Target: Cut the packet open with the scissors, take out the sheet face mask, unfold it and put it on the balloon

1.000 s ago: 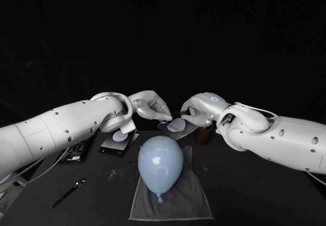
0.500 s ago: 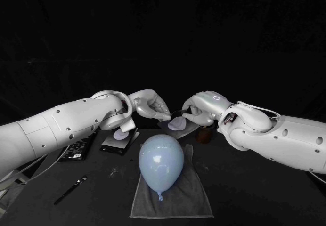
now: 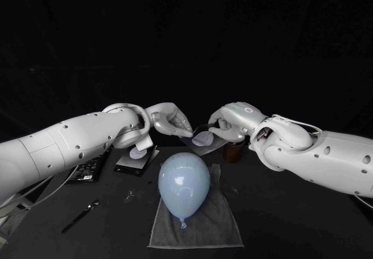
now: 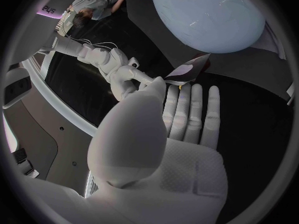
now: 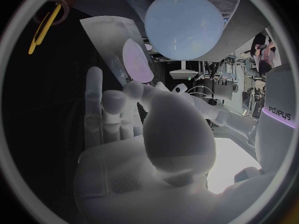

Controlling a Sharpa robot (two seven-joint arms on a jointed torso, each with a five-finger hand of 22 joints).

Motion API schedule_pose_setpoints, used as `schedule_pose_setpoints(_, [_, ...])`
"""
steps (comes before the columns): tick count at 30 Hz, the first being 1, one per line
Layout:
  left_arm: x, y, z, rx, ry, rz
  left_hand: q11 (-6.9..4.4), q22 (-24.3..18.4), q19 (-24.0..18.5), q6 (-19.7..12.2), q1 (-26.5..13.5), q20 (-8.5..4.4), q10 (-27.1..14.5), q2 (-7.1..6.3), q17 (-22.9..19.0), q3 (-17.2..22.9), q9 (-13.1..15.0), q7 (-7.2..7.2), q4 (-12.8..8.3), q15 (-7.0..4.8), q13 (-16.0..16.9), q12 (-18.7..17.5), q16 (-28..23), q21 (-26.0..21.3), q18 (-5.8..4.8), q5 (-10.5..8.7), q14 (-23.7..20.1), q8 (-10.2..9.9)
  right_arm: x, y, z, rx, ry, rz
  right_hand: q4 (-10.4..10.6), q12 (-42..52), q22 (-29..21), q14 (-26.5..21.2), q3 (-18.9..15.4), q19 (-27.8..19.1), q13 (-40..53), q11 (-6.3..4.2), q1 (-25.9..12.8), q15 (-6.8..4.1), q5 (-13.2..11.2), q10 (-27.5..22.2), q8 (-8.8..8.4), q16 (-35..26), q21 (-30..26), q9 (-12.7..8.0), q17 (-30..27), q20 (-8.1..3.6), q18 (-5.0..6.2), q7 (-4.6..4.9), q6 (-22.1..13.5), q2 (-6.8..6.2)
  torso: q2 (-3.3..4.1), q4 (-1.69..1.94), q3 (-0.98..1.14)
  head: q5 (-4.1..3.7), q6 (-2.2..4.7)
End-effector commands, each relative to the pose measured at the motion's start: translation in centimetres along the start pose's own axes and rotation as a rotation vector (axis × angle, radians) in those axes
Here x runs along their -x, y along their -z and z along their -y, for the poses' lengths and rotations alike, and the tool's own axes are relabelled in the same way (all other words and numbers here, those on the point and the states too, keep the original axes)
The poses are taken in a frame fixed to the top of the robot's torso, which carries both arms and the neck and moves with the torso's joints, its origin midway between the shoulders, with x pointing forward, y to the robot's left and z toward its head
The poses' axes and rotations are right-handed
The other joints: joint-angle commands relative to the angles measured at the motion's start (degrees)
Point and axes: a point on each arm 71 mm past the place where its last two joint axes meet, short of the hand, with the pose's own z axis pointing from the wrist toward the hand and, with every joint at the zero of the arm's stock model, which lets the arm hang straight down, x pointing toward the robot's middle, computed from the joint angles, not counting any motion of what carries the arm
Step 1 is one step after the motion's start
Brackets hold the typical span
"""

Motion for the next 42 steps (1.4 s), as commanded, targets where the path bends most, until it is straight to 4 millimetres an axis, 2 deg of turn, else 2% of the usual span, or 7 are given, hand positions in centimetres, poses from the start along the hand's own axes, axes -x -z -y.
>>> schedule_pose_setpoints(1, [-0.17, -0.04, 0.05, -0.004, -0.003, -0.023, -0.04, -0.11, -0.22, 0.43, 0.26, -0.18, 0.46, 0.85, 0.12, 0.37, 0.11, -0.01, 0.41, -0.01, -0.05, -0.54, -0.25, -0.37, 0.58, 0.09, 0.5, -0.19, 0.27, -0.03, -0.05, 0.006, 0.011, 0.023, -0.39, 0.12, 0.08, 0.42, -0.05, 0.26, 0.05, 0.18, -0.17, -0.05, 0.17, 0.37, 1.29, 0.35, 0.28, 3.43, 0.05, 0.22, 1.08, -0.04, 0.33, 0.58, -0.04, 0.02, -0.01, 0.34, 0.09])
schedule_pose_setpoints(7, [-0.22, -0.05, 0.04, -0.004, -0.002, -0.028, -0.18, -0.16, -0.22, 0.89, 0.78, -0.23, 1.09, 2.57, 0.32, 1.02, 0.33, -0.31, 0.48, -0.15, -0.11, -1.12, -0.32, -0.47, 0.67, 0.09, 0.93, -0.14, 0.29, -0.01, -0.18, 0.012, 0.009, 0.025, -0.38, 0.09, 0.08, 0.45, -0.04, 0.26, 0.04, 0.17, -0.21, -0.05, 0.17, 0.39, 1.3, 0.35, 0.27, 3.42, 0.05, 0.23, 1.08, -0.05, 0.34, 0.58, -0.04, -0.02, -0.01, 0.41, 0.19])
schedule_pose_setpoints(15, [-0.28, -0.07, 0.03, 0.001, 0.008, -0.032, -1.05, -0.09, 0.43, 1.1, -0.19, -0.25, 3.66, 3.86, 1.09, 0.79, 0.75, 0.38, 0.68, -1.1, 0.13, -1.34, 0.2, -0.29, 1.02, 0.07, 3.56, -0.16, 0.3, -0.04, -0.44, 0.022, 0.006, 0.027, -0.37, -0.02, 0.08, 0.44, -0.04, 0.25, -0.05, 0.17, -0.23, -0.05, 0.17, 0.38, 1.3, 0.28, 0.27, 3.42, -0.01, 0.23, 1.08, -0.05, 0.34, 0.57, -0.01, 0.0, 0.01, 0.26, -0.13])
schedule_pose_setpoints(28, [-0.39, -0.08, 0.02, 0.006, 0.018, -0.041, -1.74, -0.07, 0.99, 1.65, -0.5, -0.25, 5.83, 6.08, 1.86, 1.27, 1.35, -0.13, 0.54, -1.8, 0.28, -1.75, 0.27, -0.19, 1.31, 0.08, 5.35, 0.13, 0.33, -0.06, -0.51, 0.025, 0.005, 0.031, -0.36, -0.11, 0.08, 0.44, -0.05, 0.24, -0.1, 0.17, -0.28, -0.05, 0.17, 0.39, 1.3, 0.2, 0.25, 3.42, -0.08, 0.25, 1.07, -0.06, 0.34, 0.54, -0.01, -0.01, -0.01, 0.22, -0.26])
schedule_pose_setpoints(35, [-0.36, -0.1, -0.01, 0.009, 0.019, -0.036, -1.88, -0.05, 1.24, 1.66, 0.19, -0.27, 6.42, 6.75, 2.13, 1.83, 1.64, -0.16, 0.46, -1.98, 0.28, -2.02, 0.17, -0.12, 1.45, 0.09, 5.85, 0.24, 0.36, -0.05, -0.63, 0.03, 0.004, 0.036, -0.36, -0.11, 0.08, 0.44, -0.05, 0.24, -0.1, 0.17, -0.28, -0.05, 0.17, 0.39, 1.3, 0.2, 0.25, 3.42, -0.08, 0.25, 1.07, -0.06, 0.34, 0.54, -0.02, -0.02, 0.01, 0.22, -0.39])
schedule_pose_setpoints(42, [-0.3, -0.09, -0.06, 0.01, 0.025, -0.03, -1.95, -0.03, 1.57, 1.36, 1.12, -0.29, 7.13, 8.59, 2.47, 3.34, 2.15, -0.11, 0.39, -2.1, 0.26, -2.53, -0.18, -0.04, 1.61, 0.09, 6.43, 0.37, 0.4, -0.04, -0.73, 0.034, 0.002, 0.041, -0.35, -0.14, 0.07, 0.46, -0.05, 0.23, -0.09, 0.17, -0.32, -0.05, 0.17, 0.4, 1.31, 0.17, 0.23, 3.41, -0.08, 0.26, 1.07, -0.06, 0.33, 0.52, -0.01, 0.01, 0.01, 0.21, -0.47])
